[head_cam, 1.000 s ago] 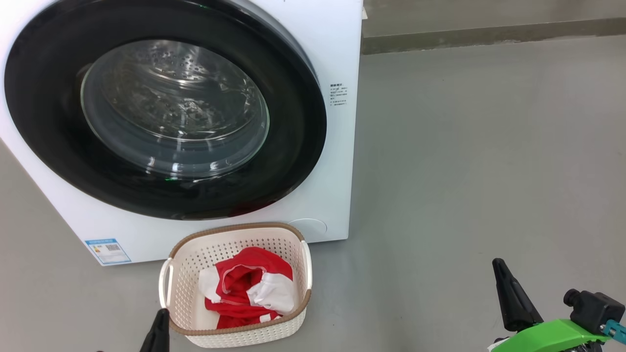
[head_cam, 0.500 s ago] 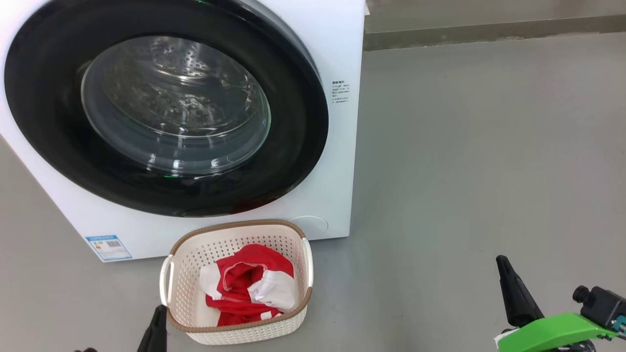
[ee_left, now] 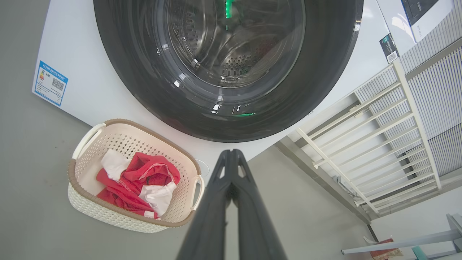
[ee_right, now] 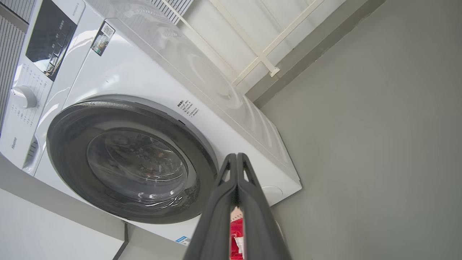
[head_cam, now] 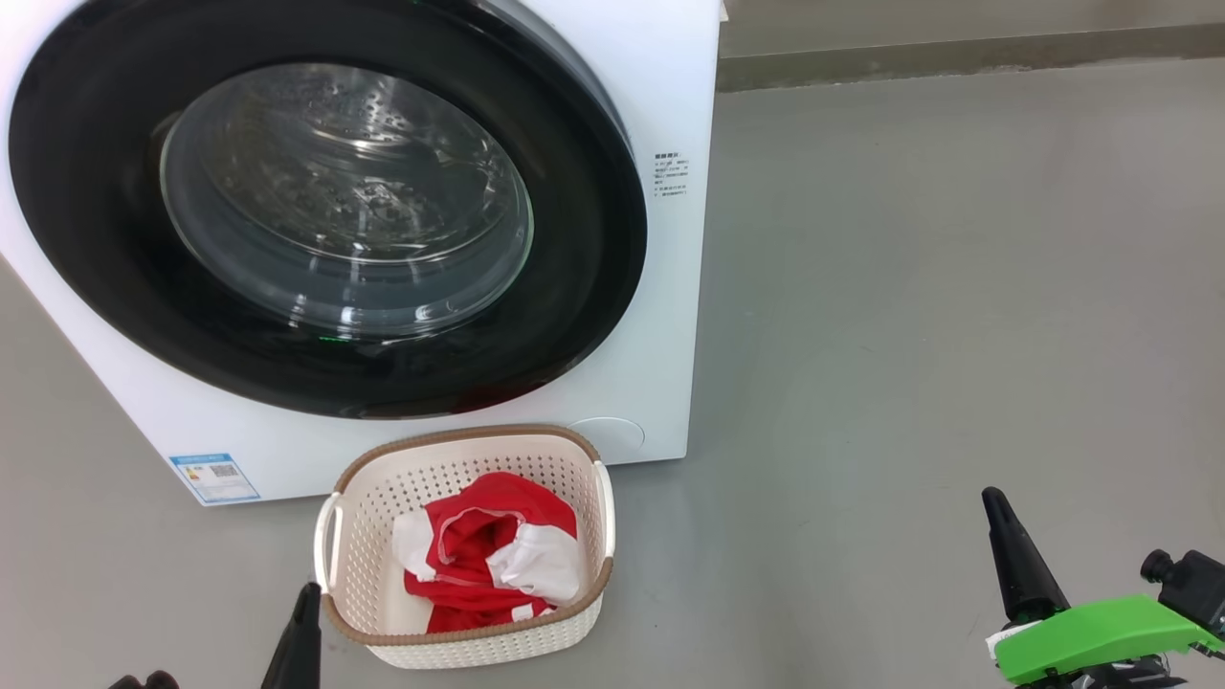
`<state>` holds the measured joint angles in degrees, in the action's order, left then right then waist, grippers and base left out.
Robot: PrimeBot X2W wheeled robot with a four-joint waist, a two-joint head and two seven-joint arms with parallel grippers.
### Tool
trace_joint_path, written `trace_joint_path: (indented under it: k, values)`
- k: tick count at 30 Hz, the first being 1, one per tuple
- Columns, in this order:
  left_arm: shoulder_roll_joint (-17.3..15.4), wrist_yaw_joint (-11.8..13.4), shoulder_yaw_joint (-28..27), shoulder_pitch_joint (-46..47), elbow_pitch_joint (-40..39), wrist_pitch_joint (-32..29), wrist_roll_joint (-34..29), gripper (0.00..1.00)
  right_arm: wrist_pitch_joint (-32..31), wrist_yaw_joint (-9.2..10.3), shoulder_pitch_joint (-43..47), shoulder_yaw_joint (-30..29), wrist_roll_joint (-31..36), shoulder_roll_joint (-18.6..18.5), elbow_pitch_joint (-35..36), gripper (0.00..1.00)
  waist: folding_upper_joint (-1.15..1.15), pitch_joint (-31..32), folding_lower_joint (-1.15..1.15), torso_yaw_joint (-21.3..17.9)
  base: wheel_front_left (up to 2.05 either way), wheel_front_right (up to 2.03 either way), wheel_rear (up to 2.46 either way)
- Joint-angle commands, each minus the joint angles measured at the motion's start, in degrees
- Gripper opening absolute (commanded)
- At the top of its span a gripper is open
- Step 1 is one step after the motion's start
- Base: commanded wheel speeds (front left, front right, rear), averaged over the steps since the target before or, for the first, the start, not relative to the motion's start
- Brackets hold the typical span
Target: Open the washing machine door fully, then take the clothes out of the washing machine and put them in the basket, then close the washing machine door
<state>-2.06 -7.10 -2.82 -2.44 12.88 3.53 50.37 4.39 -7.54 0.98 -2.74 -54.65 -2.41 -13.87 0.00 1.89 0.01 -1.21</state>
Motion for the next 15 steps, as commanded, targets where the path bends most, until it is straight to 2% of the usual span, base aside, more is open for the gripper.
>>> trace_joint_path:
  k: [1, 15]
  values:
    - [-0.6, -0.2, -1.4, 2.8, -1.1, -0.5, 2.2, 0.00, -0.6, 0.02, -2.7, 0.2, -2.2, -0.8, 1.3, 0.00, 0.00, -0.1, 0.00, 0.0, 0.00, 0.00, 0.00]
    - [-0.6, -0.2, -1.9, 4.1, -0.6, -2.6, 11.0, 0.00, -2.8, 0.03, -3.7, -0.5, -10.2, -0.8, 0.9, 0.00, 0.00, -0.5, 0.00, 0.3, 0.00, 0.00, 0.00]
